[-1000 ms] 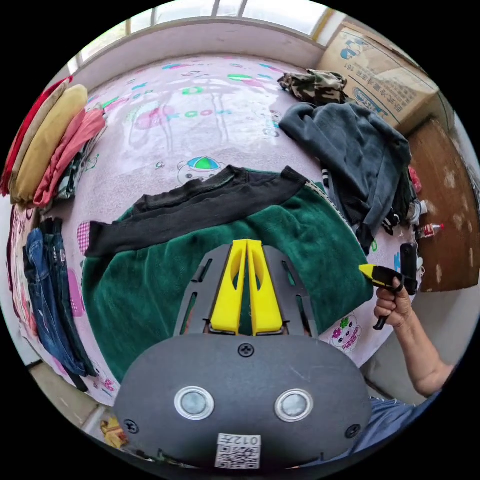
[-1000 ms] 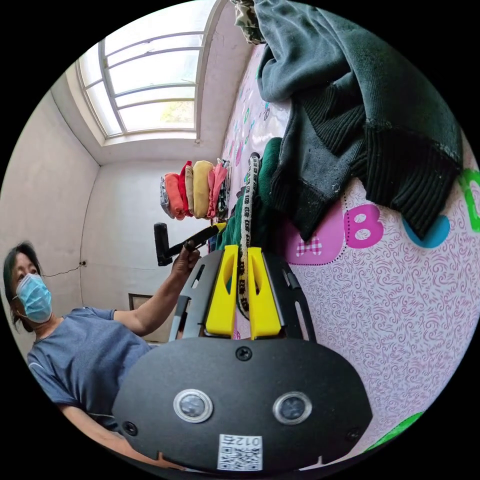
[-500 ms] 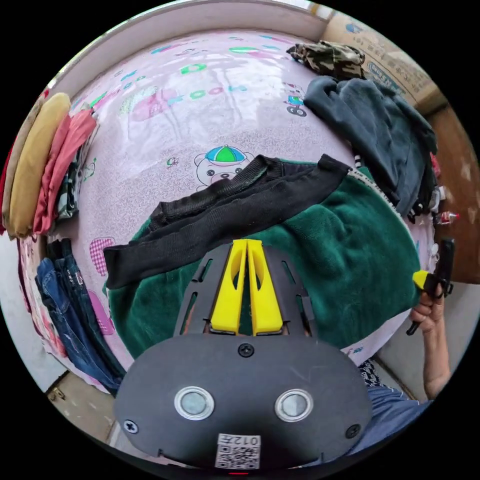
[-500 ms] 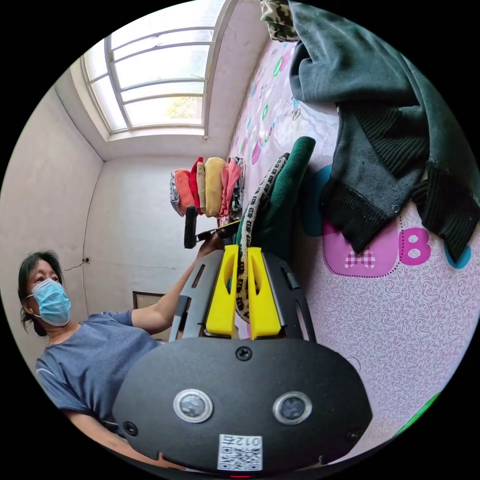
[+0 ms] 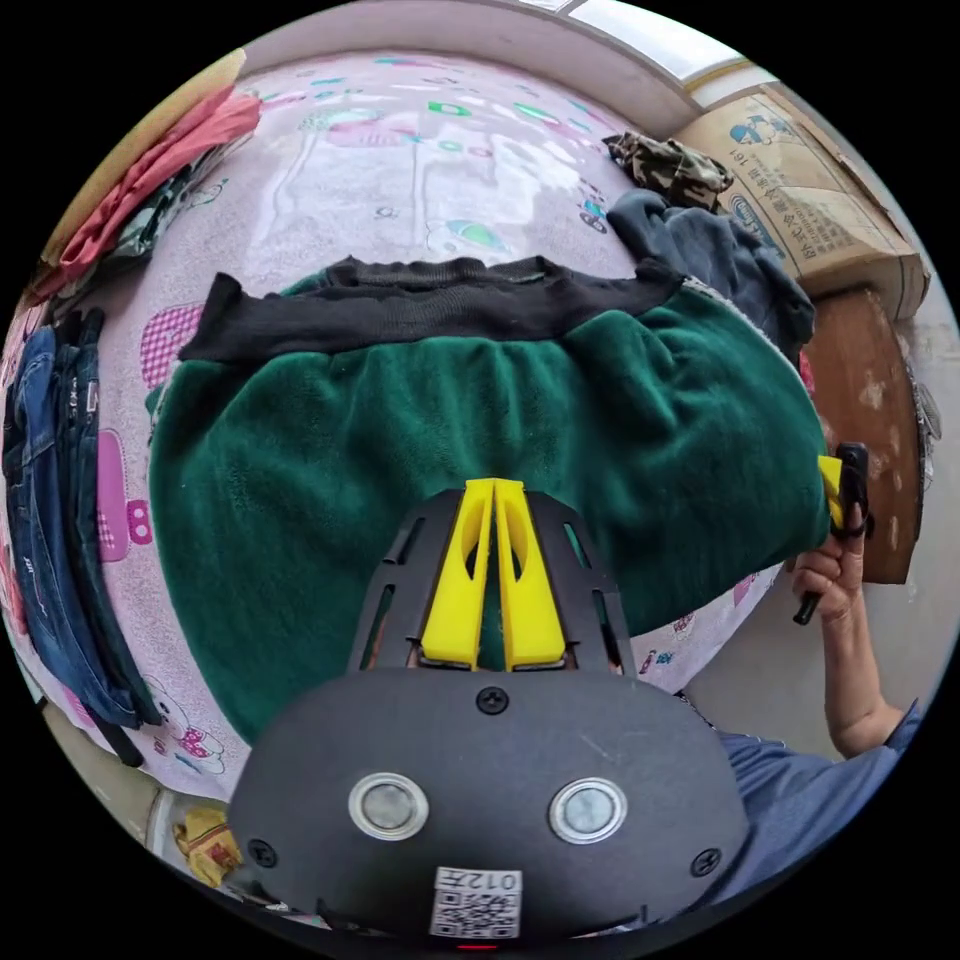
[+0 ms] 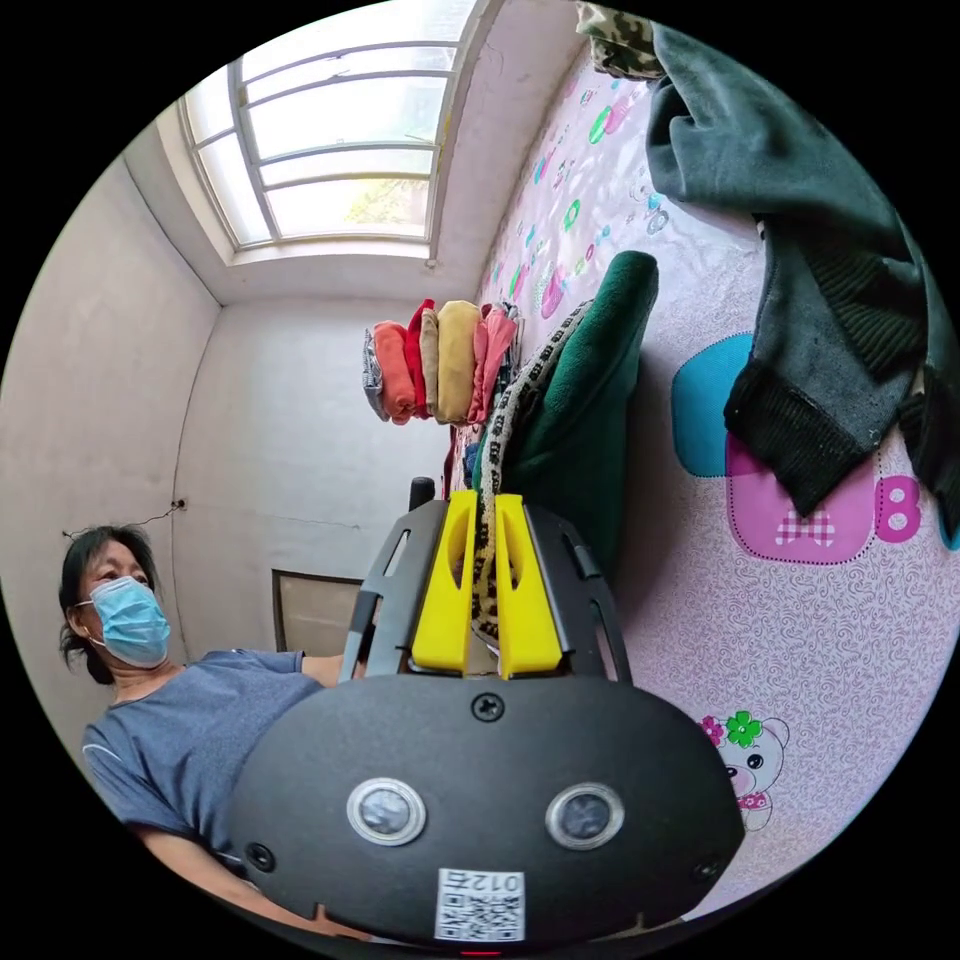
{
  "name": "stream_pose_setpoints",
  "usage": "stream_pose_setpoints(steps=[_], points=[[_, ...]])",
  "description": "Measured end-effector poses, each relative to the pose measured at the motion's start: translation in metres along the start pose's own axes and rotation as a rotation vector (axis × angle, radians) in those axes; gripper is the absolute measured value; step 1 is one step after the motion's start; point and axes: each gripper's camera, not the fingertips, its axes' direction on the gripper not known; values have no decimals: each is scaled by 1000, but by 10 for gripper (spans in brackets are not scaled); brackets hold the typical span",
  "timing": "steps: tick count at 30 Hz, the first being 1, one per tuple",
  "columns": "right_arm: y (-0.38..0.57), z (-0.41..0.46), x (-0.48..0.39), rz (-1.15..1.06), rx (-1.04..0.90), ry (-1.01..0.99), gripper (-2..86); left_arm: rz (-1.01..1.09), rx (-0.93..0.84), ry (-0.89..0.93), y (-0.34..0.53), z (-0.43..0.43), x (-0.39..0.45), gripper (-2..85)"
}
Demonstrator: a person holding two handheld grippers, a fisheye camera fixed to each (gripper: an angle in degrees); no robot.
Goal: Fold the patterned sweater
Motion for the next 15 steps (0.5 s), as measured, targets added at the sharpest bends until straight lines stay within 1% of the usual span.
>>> stream_pose_setpoints(steps=[2, 4, 6, 8, 9, 10, 11, 12, 13, 15], points=[[-6, 20, -17, -36, -21, 19, 17, 26, 51, 32, 18, -16, -4, 4], [-13, 42, -35, -67, -46, 27, 18, 62, 55, 110, 35, -16, -5, 4], [-21, 75, -55, -100, -83, 22, 18, 109, -78, 160, 47, 15, -7, 4], [-25, 99, -69, -113, -113, 28, 18, 43, -109, 155, 59, 34, -22, 4], [-26, 113, -79, -122, -122, 37, 18, -44, -80, 243, 69, 34, -38, 4], [-26, 121, -84, -130, -124, 38, 18, -76, -63, 282, 74, 32, -45, 4], [-28, 137, -93, -137, -131, 33, 18, -100, -1, 319, 87, 20, -57, 4], [-30, 155, -105, -146, -139, 30, 19, -100, 67, 316, 103, 3, -67, 4], [-30, 167, -112, -162, -148, 35, 19, -102, 98, 304, 112, -5, -72, 4], [-29, 228, -148, -257, -230, 82, 21, -164, 193, 267, 153, -35, -101, 4]])
